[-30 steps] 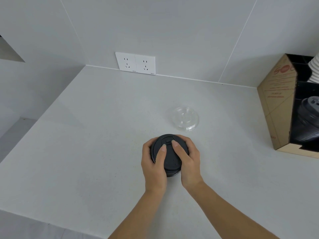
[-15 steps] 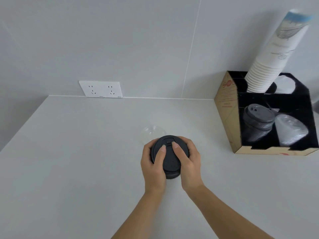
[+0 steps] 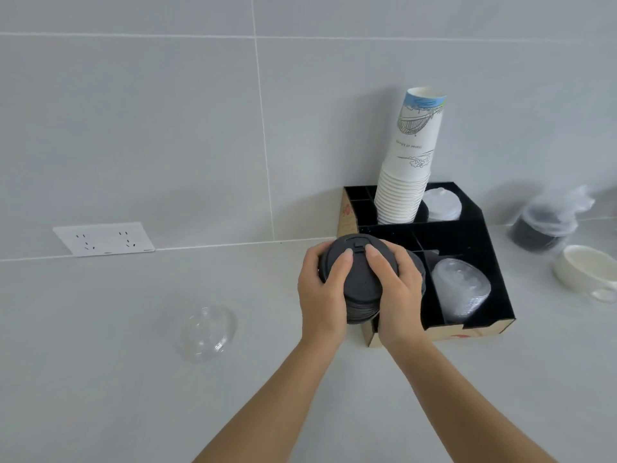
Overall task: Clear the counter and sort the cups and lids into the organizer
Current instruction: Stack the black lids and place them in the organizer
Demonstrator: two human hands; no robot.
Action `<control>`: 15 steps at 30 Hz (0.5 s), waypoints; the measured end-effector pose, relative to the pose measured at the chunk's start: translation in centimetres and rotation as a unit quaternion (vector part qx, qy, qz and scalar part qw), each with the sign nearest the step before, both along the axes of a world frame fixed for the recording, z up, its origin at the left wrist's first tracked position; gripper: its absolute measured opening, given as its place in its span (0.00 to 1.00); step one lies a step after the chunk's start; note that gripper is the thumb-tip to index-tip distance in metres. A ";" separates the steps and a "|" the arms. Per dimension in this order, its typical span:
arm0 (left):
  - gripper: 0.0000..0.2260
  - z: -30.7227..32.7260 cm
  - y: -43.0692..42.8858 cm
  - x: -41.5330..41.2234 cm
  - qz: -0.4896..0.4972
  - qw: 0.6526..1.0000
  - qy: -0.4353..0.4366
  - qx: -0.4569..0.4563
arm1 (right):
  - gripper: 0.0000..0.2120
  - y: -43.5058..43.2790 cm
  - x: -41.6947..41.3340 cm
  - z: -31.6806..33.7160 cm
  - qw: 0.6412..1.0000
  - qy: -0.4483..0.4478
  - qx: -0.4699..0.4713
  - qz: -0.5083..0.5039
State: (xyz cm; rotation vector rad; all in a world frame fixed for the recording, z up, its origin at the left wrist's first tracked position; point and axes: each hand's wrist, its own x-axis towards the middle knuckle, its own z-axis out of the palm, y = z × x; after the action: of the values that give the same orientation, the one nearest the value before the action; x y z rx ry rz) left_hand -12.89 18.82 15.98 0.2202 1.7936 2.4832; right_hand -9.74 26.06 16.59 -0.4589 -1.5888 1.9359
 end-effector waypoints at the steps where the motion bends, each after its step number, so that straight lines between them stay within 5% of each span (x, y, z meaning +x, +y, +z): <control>1: 0.11 0.3 1.2 -0.3 -0.007 1.000 -0.004 -0.002 | 0.09 1.1 -0.1 0.3 1.000 -0.006 0.002 -0.006; 15: 0.11 0.5 12.0 -5.9 -0.005 0.991 -0.127 -0.038 | 0.09 12.1 -5.5 0.7 0.993 -0.116 -0.035 0.016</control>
State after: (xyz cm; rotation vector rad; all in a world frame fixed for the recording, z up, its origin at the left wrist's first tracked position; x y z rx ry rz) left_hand -18.78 30.79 16.46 -0.0869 1.7695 2.3077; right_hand -15.29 38.20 17.28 -0.7132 -1.6818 2.0284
